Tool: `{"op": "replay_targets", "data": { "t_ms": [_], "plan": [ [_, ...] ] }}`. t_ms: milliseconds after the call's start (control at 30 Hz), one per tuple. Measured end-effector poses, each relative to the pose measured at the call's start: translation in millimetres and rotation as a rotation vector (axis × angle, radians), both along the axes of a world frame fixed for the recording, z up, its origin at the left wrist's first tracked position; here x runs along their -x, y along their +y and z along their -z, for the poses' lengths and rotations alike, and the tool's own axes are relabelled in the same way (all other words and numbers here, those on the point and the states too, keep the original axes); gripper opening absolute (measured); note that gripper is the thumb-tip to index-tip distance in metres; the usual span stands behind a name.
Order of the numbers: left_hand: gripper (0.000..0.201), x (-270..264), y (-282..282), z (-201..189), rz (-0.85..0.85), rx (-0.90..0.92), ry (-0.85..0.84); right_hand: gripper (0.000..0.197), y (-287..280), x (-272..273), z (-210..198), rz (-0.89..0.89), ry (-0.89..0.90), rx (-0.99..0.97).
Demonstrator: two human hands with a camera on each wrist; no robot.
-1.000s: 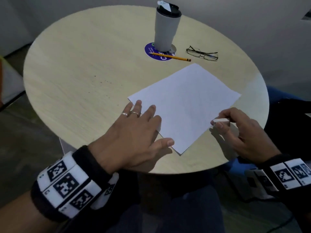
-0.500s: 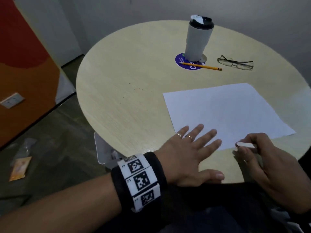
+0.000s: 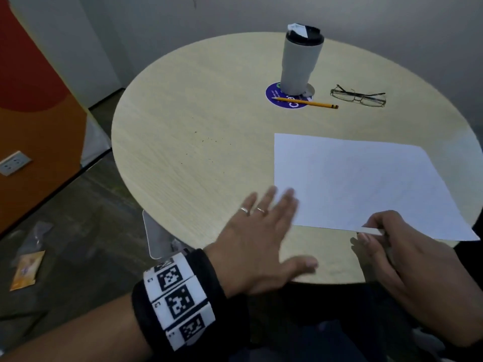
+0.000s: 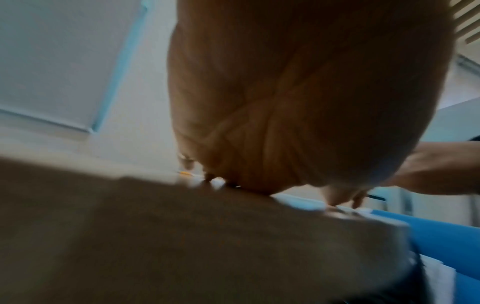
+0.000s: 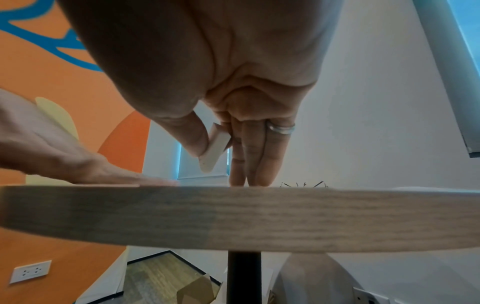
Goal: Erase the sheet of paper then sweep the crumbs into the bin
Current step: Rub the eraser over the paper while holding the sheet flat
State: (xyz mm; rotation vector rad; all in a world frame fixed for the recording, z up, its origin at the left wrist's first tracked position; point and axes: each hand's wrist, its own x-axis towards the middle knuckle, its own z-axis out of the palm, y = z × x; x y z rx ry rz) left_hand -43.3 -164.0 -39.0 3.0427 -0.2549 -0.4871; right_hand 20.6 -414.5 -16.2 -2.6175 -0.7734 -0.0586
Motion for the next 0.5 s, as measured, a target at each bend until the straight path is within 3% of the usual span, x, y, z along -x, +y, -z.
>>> {"op": "replay_targets", "data": {
  "t_ms": [67,133,300,400,500],
  "plan": [
    [0.112,-4.5,8.3,-6.3,-0.205,-0.084,0.041,0.017,-0.4,-0.6,-0.1,-0.001,0.014,0.036],
    [0.116,-2.4,8.2,-9.2,-0.276,-0.078,0.034,0.017,1.0,-1.0,0.2,-0.011,0.008,0.071],
    [0.094,22.0,-0.1,-4.9,-0.042,0.098,0.006,0.019,0.8,0.4,-3.6,-0.026,0.012,0.104],
    [0.082,15.3,6.6,-15.0,-0.049,0.114,-0.085,0.031,-4.1,-3.4,-12.1,-0.050,0.032,0.098],
    [0.050,-4.5,14.3,-26.5,-0.073,0.168,-0.243,0.034,-7.5,-9.6,-20.5,-0.069,0.082,0.107]
  ]
}}
